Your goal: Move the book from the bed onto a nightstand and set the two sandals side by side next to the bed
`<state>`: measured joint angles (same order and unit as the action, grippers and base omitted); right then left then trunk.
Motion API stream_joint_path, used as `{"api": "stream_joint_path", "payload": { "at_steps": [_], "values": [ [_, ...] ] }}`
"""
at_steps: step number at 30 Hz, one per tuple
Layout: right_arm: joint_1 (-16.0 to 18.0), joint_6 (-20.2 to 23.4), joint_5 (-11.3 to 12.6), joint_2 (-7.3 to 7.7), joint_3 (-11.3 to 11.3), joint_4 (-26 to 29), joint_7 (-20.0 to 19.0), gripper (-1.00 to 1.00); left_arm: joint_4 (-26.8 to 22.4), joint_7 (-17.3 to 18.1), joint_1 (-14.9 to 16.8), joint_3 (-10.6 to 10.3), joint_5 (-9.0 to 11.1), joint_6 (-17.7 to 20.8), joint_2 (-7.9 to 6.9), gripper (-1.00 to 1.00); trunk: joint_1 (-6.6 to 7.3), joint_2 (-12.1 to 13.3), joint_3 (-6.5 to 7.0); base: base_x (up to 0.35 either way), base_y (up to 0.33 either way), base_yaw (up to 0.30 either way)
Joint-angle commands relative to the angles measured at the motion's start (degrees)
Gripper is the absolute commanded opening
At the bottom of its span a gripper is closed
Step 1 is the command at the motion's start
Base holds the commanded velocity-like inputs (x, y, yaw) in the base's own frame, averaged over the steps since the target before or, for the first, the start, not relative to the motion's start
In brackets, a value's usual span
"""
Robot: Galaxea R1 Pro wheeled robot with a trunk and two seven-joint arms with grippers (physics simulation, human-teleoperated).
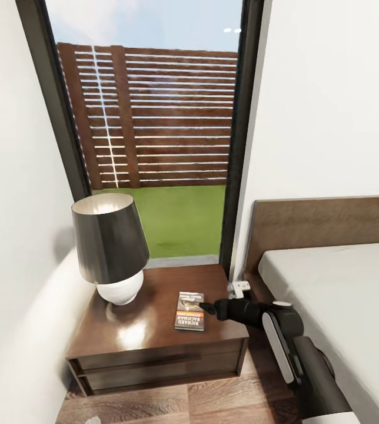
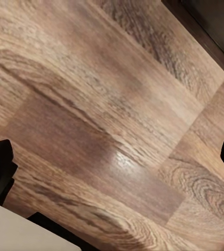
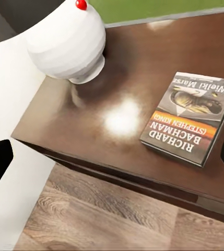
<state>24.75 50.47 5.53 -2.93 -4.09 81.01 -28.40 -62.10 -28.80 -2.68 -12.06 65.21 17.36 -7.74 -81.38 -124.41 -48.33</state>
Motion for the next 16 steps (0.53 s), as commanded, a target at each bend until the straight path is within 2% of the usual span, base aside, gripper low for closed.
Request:
{"api": "stream_joint_path", "payload": {
  "at_steps": [1, 16],
  "values": [
    [0.0, 0.4, 0.6, -0.02, 0.0, -0.2, 0.3, 1.0, -0.1, -0.4, 0.0, -0.1, 0.4, 0.0, -0.04, 1.0, 0.0, 0.0, -0.05, 0.0, 0.0, 0.0],
    [-0.1, 0.5, 0.6, 0.08, 0.1, -1.2, 0.3, 1.0, 0.1, -0.5, 0.2, -0.1, 0.4, 0.0, -0.08, 1.0, 0.0, 0.0, -0.05, 0.0, 0.0, 0.0]
  ]
}}
